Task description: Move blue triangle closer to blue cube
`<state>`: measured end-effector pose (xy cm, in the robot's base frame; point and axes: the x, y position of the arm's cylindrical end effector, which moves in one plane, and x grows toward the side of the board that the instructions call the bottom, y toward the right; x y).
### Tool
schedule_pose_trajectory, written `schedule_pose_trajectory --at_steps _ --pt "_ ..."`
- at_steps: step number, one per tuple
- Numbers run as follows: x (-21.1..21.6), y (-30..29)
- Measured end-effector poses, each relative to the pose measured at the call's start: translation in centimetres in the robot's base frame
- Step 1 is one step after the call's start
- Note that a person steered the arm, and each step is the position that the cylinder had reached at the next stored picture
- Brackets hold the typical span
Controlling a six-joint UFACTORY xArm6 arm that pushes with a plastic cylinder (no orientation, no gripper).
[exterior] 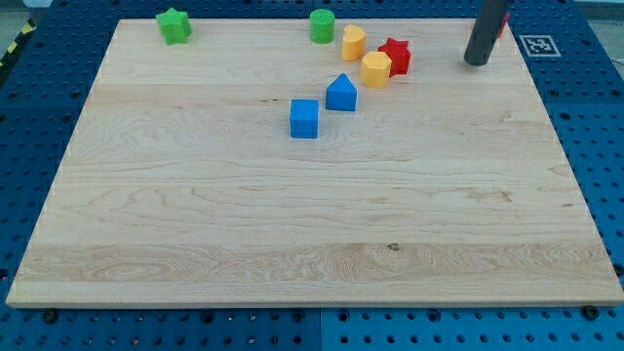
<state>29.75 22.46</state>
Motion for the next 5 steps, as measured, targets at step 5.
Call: schedule_pose_trajectory --at_steps 5 --pt "13.8 -16.3"
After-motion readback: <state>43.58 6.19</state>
